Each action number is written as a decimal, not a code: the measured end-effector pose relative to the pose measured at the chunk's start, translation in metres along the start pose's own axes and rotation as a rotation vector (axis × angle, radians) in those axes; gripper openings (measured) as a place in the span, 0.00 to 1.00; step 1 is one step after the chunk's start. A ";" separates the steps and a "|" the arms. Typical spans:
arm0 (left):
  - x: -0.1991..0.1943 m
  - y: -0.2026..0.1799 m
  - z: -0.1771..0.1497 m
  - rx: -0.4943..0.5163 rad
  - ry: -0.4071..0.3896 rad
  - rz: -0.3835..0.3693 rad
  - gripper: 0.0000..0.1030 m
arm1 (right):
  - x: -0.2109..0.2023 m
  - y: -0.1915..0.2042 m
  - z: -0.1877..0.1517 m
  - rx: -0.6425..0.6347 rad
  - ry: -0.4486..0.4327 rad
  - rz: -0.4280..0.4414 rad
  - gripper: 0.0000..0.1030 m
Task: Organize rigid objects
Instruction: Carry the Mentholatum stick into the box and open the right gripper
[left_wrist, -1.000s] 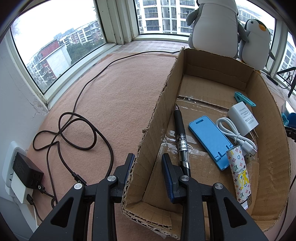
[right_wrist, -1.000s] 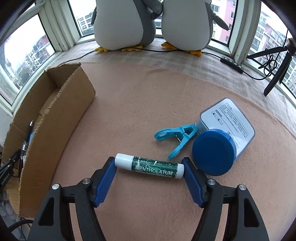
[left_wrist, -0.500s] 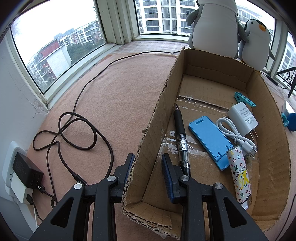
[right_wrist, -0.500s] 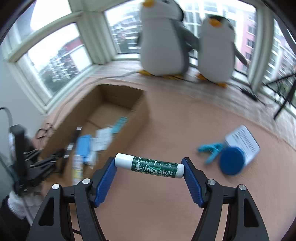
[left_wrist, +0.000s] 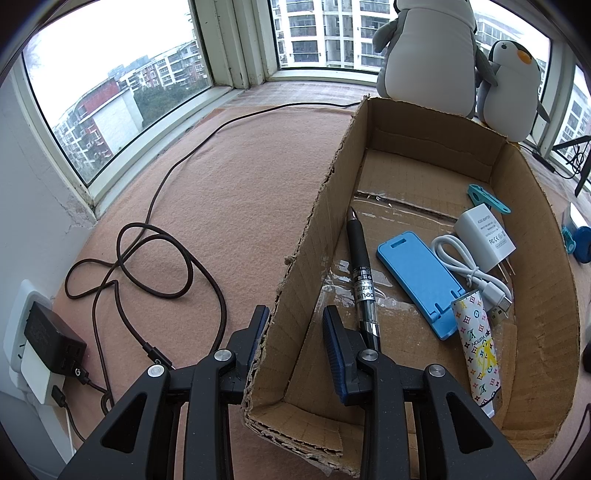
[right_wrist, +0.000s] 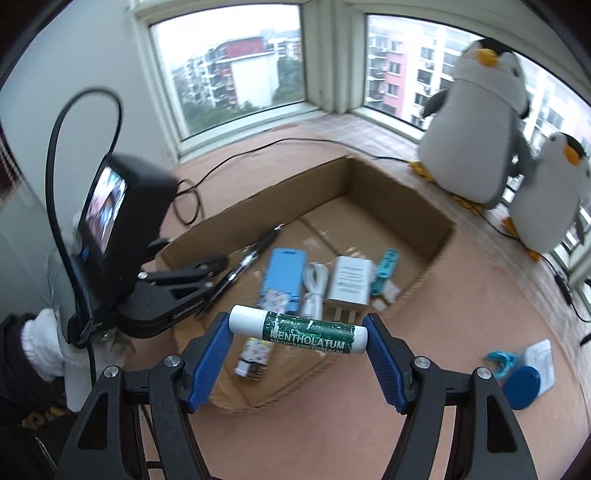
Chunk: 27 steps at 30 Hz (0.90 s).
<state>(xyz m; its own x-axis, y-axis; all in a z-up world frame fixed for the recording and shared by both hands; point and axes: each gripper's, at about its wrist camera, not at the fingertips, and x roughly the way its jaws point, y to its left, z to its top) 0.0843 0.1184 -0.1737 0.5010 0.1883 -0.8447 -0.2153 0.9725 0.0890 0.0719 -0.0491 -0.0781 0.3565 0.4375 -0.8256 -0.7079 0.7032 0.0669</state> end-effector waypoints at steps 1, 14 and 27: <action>0.000 0.000 0.000 0.000 0.000 0.000 0.31 | 0.003 0.003 -0.001 -0.007 0.007 0.004 0.66; 0.000 0.000 0.000 0.000 -0.001 -0.001 0.31 | 0.018 0.017 -0.009 -0.033 0.037 0.024 0.66; -0.001 0.001 -0.001 0.000 -0.003 0.000 0.31 | 0.007 0.014 -0.010 0.003 0.006 0.022 0.67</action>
<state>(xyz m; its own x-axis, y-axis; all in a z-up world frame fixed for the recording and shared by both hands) 0.0830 0.1192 -0.1735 0.5034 0.1888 -0.8432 -0.2158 0.9724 0.0889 0.0589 -0.0417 -0.0888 0.3367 0.4496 -0.8273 -0.7140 0.6948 0.0870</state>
